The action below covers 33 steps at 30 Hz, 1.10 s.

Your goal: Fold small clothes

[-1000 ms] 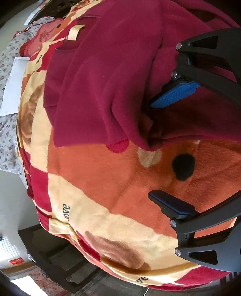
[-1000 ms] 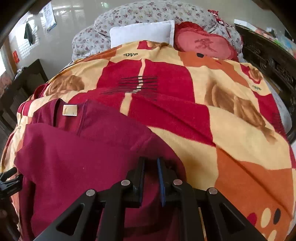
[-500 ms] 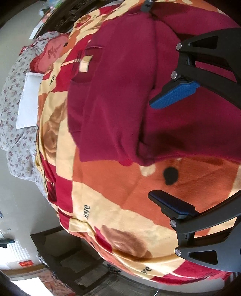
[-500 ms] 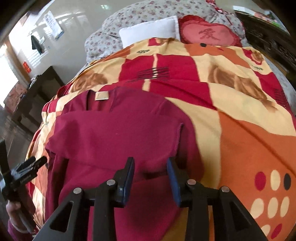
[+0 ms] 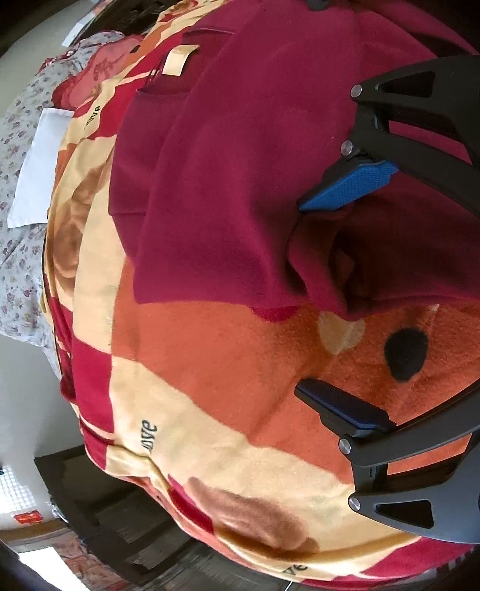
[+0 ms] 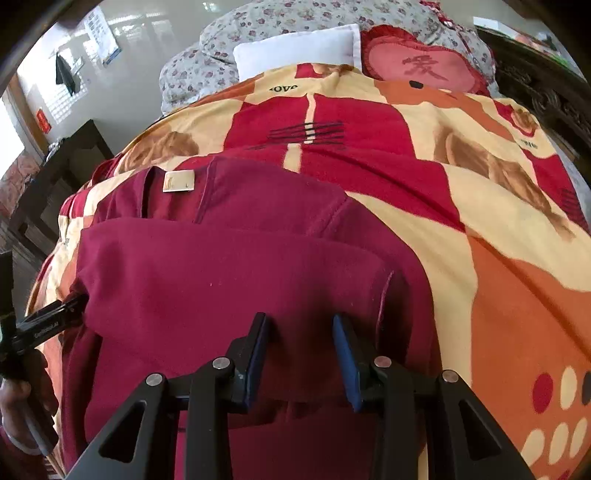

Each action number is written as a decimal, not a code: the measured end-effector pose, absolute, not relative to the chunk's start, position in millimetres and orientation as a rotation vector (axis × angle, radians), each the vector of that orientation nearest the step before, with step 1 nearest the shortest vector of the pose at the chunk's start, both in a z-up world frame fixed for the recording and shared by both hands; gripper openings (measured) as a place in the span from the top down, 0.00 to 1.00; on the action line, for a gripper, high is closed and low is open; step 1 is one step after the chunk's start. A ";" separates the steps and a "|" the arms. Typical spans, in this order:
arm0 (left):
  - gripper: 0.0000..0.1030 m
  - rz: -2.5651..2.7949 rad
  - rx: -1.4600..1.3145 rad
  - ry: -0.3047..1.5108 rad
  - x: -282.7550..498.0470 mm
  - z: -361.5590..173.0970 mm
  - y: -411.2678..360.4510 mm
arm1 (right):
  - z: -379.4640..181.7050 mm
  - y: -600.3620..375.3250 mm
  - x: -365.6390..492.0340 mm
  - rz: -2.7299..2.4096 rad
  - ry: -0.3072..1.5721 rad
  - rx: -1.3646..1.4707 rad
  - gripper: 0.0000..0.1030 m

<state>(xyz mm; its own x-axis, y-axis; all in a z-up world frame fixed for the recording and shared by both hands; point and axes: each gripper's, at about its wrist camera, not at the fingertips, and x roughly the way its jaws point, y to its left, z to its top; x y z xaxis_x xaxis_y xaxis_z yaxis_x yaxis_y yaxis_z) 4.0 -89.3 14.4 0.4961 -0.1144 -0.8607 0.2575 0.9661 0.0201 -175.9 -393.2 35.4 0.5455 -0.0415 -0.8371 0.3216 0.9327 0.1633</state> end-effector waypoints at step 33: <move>0.12 -0.463 0.198 0.930 -156.1 85.6 -59.2 | 30.9 -274.6 -347.8 0.109 1.092 0.586 0.57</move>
